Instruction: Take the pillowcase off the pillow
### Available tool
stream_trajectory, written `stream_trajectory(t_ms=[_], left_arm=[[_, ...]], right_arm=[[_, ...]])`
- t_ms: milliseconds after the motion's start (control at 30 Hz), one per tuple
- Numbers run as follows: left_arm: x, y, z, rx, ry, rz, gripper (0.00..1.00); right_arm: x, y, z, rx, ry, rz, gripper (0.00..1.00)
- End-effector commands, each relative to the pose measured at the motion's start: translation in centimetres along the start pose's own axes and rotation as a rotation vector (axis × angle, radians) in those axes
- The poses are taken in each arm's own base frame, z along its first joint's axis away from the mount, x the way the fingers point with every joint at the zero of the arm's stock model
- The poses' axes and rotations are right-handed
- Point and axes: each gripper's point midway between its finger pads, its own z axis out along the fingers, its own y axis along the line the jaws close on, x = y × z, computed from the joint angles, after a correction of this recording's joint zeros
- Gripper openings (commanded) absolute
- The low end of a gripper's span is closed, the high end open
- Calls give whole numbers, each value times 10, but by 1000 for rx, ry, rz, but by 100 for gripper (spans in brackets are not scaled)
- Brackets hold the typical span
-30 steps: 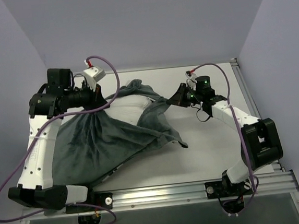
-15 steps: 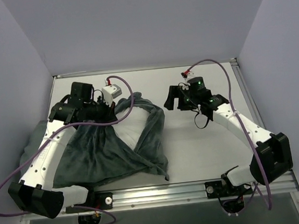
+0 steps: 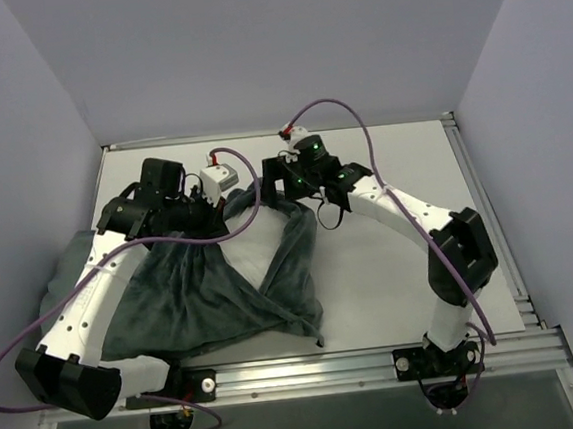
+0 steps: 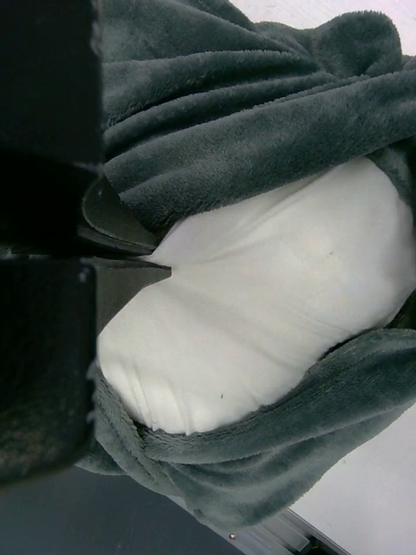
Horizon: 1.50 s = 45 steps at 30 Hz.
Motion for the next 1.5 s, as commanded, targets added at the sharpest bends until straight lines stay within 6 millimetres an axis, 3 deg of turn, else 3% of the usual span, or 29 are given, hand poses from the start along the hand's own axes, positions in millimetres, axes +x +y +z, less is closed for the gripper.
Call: stream_trajectory(t_ms=[0, 100, 167, 200, 233, 300, 333, 400, 467, 567, 633, 667, 700, 833, 900, 1000, 1100, 1167, 1267, 1467], left_arm=[[-48, -7, -23, -15, -180, 100, 2], [-48, -6, -24, -27, -183, 101, 2], [-47, -6, -25, -25, -182, 102, 2], [-48, -8, -25, -17, -184, 108, 2], [-50, -8, -27, -16, -188, 109, 2], [-50, -9, -30, -19, -190, 112, 2], [-48, -10, -33, -22, -187, 117, 2], [-44, -7, -34, -37, -177, 143, 2], [-31, 0, -27, -67, -135, 158, 2], [-10, -5, 0, -33, -26, 229, 2], [-5, -17, 21, 9, 43, 260, 29], [-3, -37, 27, 72, 72, 298, 45], [-8, -45, 28, 94, 71, 318, 58], [-65, -79, 16, 177, -41, 419, 63], [-71, -100, 19, 252, -66, 487, 63], [-58, -108, 53, 280, 10, 569, 63], [-36, -86, 87, 215, 125, 581, 67], [-19, -73, 96, 187, 210, 583, 95], [-2, -58, 106, 150, 299, 594, 94], [12, -18, 136, -40, 403, 622, 94]], right_arm=[[36, 1, 12, 3, 113, -14, 85], [58, -9, 18, 21, 160, 2, 80], [68, -14, 22, 30, 168, 12, 65], [70, -17, 24, 38, 168, 14, 55], [71, -23, 26, 58, 168, 25, 31], [80, -43, 30, 118, 182, 60, 7], [78, -59, 29, 148, 176, 94, 0], [81, -77, 26, 173, 155, 167, 0], [68, -86, 20, 176, 96, 211, 0], [74, -77, 21, 146, 71, 253, 0], [91, -50, 27, 58, 90, 295, 0], [97, -46, 29, 43, 99, 314, 0], [103, -40, 29, 24, 104, 330, 0], [107, -38, 22, -21, 94, 407, 0], [103, -37, 16, -34, 85, 415, 0], [97, -36, 10, -59, 76, 436, 0], [90, -48, 3, -60, 72, 463, 0], [84, -53, -1, -49, 57, 453, 0], [84, -52, -2, -36, 61, 446, 0], [78, -44, -1, -52, 55, 446, 0]])
